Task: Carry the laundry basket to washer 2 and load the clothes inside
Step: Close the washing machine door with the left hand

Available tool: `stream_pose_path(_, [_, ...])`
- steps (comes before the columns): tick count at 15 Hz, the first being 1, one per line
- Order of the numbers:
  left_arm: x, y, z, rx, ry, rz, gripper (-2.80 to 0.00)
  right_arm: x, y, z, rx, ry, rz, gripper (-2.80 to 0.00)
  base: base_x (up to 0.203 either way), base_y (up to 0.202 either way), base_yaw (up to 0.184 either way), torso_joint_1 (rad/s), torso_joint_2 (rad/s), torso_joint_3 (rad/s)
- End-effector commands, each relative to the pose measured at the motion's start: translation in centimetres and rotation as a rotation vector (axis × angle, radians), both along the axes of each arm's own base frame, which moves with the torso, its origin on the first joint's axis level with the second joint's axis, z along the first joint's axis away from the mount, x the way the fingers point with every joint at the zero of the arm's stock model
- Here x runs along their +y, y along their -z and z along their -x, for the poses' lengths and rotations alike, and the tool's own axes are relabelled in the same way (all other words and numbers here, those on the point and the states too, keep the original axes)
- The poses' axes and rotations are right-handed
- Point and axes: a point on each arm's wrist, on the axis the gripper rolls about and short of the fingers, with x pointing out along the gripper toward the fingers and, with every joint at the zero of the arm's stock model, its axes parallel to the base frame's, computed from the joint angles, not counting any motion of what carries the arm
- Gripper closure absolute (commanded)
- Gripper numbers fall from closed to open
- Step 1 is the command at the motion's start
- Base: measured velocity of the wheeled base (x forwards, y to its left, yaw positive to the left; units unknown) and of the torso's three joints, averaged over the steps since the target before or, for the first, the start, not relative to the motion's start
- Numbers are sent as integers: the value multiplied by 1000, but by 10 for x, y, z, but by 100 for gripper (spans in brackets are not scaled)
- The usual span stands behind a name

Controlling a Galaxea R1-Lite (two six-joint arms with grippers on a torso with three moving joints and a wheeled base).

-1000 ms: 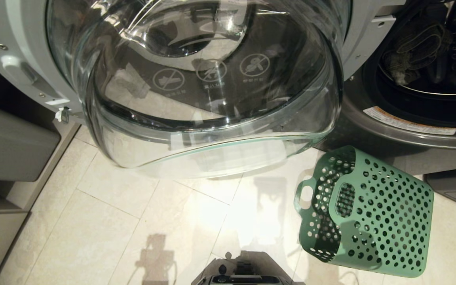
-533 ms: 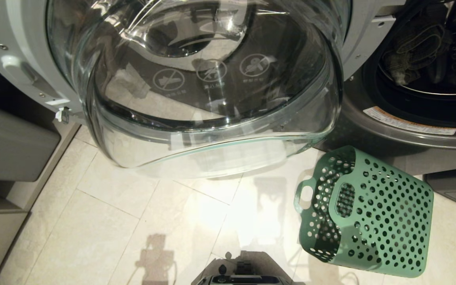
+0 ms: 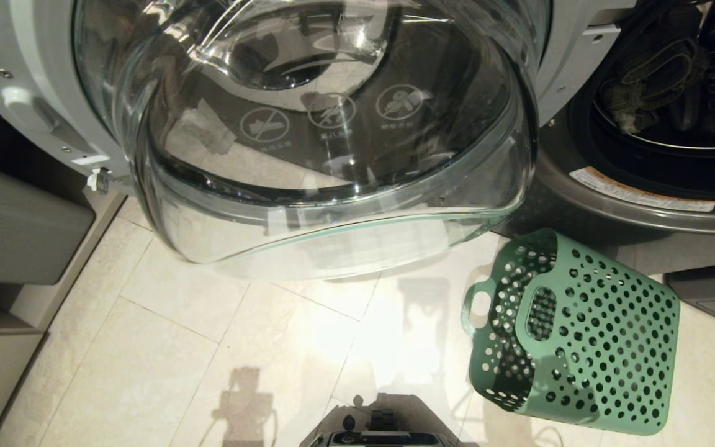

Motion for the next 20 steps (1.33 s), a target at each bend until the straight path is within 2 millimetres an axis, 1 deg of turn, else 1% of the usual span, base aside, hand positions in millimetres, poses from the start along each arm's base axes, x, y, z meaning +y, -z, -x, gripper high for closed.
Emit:
stream_pose_path(1, [0,0,0,0,1,-2,0,0,0,0,5,1,-1,0,0,0,0,0,0,0])
stream_pose_path(16, [0,1,0,3,6,-17,0,0,1,0,10,-1,9,0,0,0,0,0,0,0])
stream_pose_path(20, [0,1,0,2,6,-17,0,0,1,0,10,-1,7,0,0,0,0,4,3,126])
